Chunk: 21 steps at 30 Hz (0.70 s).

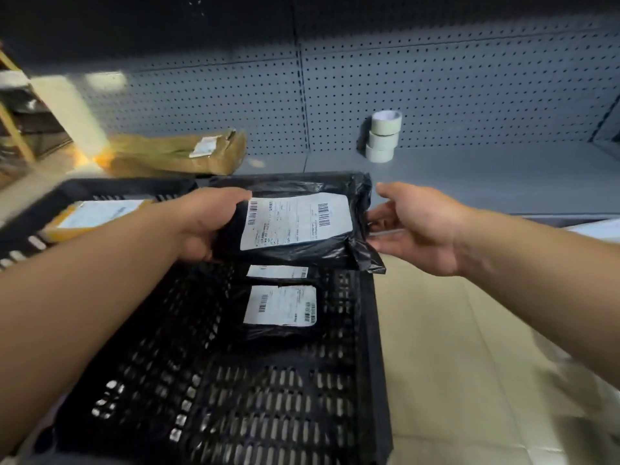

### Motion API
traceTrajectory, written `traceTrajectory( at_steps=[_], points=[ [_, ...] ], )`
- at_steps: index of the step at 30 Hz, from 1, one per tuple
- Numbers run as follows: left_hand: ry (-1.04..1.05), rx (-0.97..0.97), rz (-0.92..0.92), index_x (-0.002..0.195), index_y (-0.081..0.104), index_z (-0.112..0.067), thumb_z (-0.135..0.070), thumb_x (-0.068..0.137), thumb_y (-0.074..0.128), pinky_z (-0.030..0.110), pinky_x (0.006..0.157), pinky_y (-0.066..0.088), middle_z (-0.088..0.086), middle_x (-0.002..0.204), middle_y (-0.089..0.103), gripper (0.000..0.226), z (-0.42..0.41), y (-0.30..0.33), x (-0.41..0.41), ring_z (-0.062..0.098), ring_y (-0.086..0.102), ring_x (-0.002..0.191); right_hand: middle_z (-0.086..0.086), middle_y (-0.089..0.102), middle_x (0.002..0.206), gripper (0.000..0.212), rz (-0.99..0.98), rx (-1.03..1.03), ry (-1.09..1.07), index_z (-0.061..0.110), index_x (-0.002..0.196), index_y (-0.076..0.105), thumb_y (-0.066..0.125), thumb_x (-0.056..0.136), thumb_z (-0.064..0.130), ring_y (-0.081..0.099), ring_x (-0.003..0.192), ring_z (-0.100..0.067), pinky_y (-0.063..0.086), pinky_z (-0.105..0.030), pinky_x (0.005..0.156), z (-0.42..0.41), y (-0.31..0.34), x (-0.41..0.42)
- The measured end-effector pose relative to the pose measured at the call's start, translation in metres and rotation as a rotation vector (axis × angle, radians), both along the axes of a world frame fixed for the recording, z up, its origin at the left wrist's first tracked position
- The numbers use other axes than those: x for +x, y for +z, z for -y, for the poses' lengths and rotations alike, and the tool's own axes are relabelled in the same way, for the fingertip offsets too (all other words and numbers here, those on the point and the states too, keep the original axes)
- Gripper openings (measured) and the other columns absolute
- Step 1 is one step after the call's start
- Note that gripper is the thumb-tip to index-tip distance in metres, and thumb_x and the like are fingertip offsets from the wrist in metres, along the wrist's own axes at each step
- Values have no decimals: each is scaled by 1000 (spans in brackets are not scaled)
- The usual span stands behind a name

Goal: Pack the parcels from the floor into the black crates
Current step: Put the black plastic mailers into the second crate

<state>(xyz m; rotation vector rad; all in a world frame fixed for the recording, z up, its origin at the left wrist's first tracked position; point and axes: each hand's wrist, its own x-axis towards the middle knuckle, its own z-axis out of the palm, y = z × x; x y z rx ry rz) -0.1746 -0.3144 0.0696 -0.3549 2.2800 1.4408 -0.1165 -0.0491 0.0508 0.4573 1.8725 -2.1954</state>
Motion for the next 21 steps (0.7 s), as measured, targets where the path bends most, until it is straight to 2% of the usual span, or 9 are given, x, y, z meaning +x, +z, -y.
traceTrajectory(
  at_steps=[1,3,5,8,11,15,17,20,21],
  points=[
    [15,-20,22,120,72,-16,-45,102,48,52,101,50,8,114,77,42,11,-4,-1,32,72,111,-5,71,66,30,10,19,22,9,90,65,49,102,32,69,71,-24,64,-36,76,13,-2,-4],
    [35,-31,70,108,75,-16,-41,103,48,42,76,63,8,107,79,37,29,-13,-5,27,77,92,-1,69,62,27,48,76,65,12,92,62,49,102,34,68,58,-18,62,-30,64,40,-6,-9],
    [35,-73,116,103,75,-12,-37,103,49,36,59,62,9,97,80,36,41,-22,-5,25,78,76,3,71,62,24,112,131,110,14,96,61,49,102,34,70,56,-14,59,-25,58,64,-18,-12],
    [-23,-186,135,101,76,-10,-35,101,54,45,81,62,8,90,80,33,53,-43,-2,30,78,82,3,73,113,29,234,138,178,17,118,65,49,101,35,68,109,-23,55,-44,98,92,-47,-16],
    [-98,-281,178,97,77,-12,-32,95,61,48,91,59,7,88,80,26,57,-65,4,31,77,87,0,65,133,37,333,169,179,19,129,62,48,99,34,53,131,-25,40,-51,113,113,-77,-17],
    [-218,-392,234,131,63,-13,-31,97,59,44,108,43,7,142,60,39,56,-89,9,32,57,127,3,75,110,26,464,241,201,20,109,66,45,99,34,63,117,-24,39,-48,113,132,-109,-10],
    [-292,-493,227,138,58,-11,-29,101,56,40,103,45,10,148,52,41,55,-100,12,32,53,130,3,76,104,24,503,300,213,20,101,64,43,100,32,66,108,-22,45,-43,104,140,-118,-6],
    [-387,-576,275,136,58,-8,-23,103,50,43,101,52,13,142,55,37,54,-114,18,33,59,120,-1,71,104,25,521,430,260,18,111,63,42,100,26,64,93,-20,48,-27,71,153,-125,0],
    [-437,-593,289,138,56,-7,-20,105,48,42,101,51,13,144,53,37,54,-119,18,33,57,122,-5,68,116,31,525,483,274,15,122,61,41,99,23,62,102,-23,51,-29,78,157,-126,2]
  ],
)
